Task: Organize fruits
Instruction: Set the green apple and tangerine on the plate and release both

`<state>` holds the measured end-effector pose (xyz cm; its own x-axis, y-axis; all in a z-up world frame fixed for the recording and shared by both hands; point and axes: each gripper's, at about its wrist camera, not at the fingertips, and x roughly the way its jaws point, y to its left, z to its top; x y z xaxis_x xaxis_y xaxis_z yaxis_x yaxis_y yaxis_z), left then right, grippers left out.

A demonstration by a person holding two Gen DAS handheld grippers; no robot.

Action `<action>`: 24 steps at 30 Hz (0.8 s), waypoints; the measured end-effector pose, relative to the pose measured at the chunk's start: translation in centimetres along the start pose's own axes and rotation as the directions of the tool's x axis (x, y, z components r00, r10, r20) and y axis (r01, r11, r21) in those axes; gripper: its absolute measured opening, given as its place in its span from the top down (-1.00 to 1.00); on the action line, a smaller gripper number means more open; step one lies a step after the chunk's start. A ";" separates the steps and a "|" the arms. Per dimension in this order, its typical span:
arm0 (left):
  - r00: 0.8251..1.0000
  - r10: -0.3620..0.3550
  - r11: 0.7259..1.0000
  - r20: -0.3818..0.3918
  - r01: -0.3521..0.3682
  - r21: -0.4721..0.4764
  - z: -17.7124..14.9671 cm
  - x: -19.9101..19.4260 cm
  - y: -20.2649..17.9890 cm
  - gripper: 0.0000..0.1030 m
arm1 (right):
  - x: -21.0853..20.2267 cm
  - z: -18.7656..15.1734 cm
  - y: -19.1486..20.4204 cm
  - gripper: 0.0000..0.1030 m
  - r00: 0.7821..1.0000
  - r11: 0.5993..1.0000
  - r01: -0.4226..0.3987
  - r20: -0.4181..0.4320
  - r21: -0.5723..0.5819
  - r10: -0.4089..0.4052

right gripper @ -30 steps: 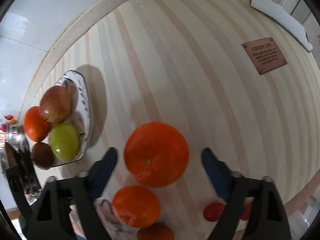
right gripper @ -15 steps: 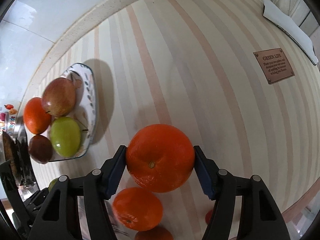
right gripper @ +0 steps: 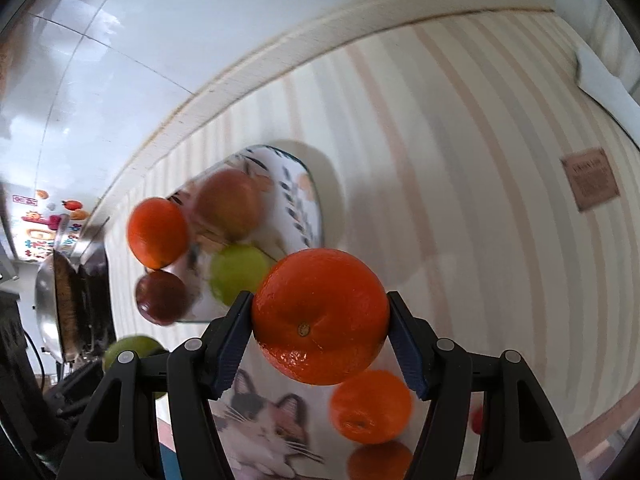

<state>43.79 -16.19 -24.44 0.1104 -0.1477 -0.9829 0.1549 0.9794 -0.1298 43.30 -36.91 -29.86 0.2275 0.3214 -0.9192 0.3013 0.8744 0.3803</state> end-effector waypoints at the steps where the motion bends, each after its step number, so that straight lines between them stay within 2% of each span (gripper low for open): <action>1: 1.000 0.004 1.000 0.000 -0.004 -0.002 1.2 0.0 0.1 -0.02 | 0.3 0.5 0.3 -0.31 1.000 1.000 -0.003 -0.004 -0.001 0.003; 6: 0.999 0.027 1.000 -0.044 -0.028 -0.002 6.1 2.2 0.4 -0.02 | 2.2 3.0 1.7 -0.31 0.999 1.000 -0.018 -0.027 -0.002 0.018; 10: 0.994 0.039 0.999 -0.100 -0.040 -0.006 8.2 3.9 1.1 -0.02 | 4.2 4.5 2.5 -0.31 0.999 1.000 0.007 -0.043 -0.002 -0.007; 15: 0.991 0.035 0.999 -0.126 -0.036 -0.012 9.0 5.1 1.0 -0.02 | 5.6 5.3 2.8 -0.32 0.998 1.000 0.028 -0.065 -0.009 -0.028; 21: 0.989 0.044 0.999 -0.138 -0.047 -0.020 9.1 6.0 0.6 -0.03 | 6.4 5.1 2.3 -0.34 0.996 1.000 0.016 -0.088 0.018 -0.015; 24: 0.991 0.048 0.998 -0.126 -0.052 -0.024 9.5 5.6 0.7 -0.22 | 6.2 5.2 2.3 -0.37 0.997 1.000 0.007 -0.083 0.028 -0.004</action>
<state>53.83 -17.60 -28.84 -0.0067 -0.0815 -0.9966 0.1254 0.9887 -0.0817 50.20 -34.85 -34.14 0.1483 0.3467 -0.9262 0.3287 0.8660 0.3768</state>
